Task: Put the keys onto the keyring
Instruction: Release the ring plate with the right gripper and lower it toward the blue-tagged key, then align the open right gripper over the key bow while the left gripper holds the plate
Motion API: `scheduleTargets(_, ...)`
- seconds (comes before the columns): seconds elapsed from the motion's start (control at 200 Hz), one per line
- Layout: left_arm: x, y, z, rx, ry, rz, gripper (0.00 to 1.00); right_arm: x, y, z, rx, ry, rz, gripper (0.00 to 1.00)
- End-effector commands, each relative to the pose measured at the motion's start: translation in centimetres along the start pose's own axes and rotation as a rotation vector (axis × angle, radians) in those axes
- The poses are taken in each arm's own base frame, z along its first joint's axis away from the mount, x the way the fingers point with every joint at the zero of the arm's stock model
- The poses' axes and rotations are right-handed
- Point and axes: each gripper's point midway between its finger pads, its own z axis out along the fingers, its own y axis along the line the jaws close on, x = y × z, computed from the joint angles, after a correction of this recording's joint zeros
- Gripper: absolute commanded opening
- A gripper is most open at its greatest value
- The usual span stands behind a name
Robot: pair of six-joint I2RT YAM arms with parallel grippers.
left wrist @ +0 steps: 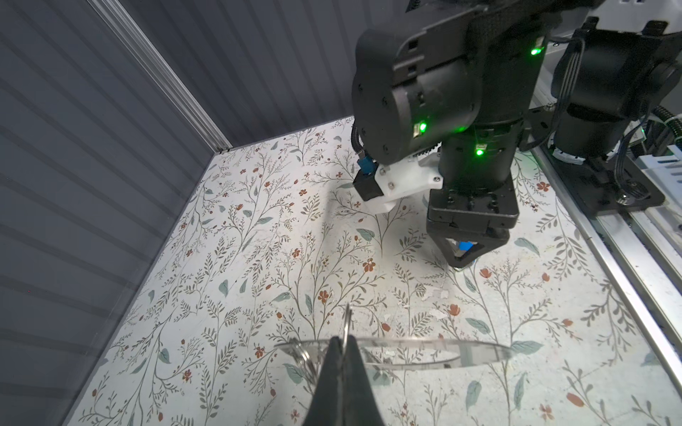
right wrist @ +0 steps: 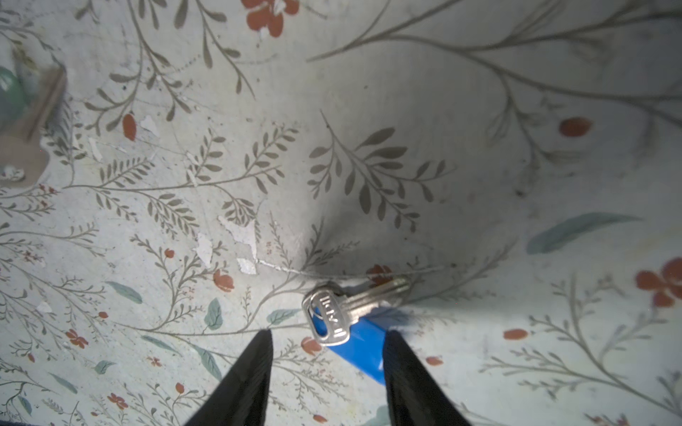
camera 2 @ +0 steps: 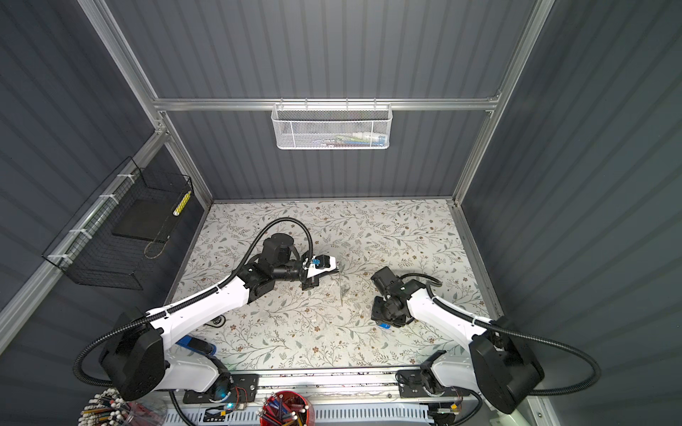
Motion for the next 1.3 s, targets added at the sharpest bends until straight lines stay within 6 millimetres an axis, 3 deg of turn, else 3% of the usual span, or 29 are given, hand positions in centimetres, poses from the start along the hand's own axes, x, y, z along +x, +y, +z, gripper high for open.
scheduleTargets(0.0,-0.8,0.1,-0.5,-0.013,-0.032,-0.003,0.0,0.4,0.8,0.8,-0.017,0.05,-0.018,0.52)
scheduleTargets(0.15,-0.7,0.1,-0.6,-0.019,-0.022,-0.003,0.0,0.3,2.2,1.5,-0.036,0.08,-0.076,0.53)
scheduleTargets(0.38,-0.4,0.0,-0.7,-0.024,-0.009,0.001,0.0,-1.7,5.4,1.6,-0.107,0.058,-0.194,0.54)
scheduleTargets(0.53,-0.4,0.0,-0.7,-0.029,-0.006,0.005,0.0,-3.4,7.3,-0.4,-0.151,-0.024,-0.275,0.54)
scheduleTargets(0.655,-0.3,0.0,-0.7,-0.028,-0.003,0.005,0.0,-3.7,5.4,-1.8,-0.081,-0.078,-0.247,0.52)
scheduleTargets(0.891,-0.4,-0.3,-0.5,-0.021,-0.004,0.006,0.0,0.0,2.0,-1.5,0.041,-0.017,-0.149,0.51)
scheduleTargets(1.001,-0.4,-0.4,-0.4,-0.015,-0.002,0.006,0.0,1.1,1.5,-0.7,0.036,0.016,-0.103,0.51)
scheduleTargets(1.296,-0.1,-0.6,-0.2,-0.015,0.013,0.01,0.0,1.6,1.3,0.1,0.061,0.061,-0.108,0.45)
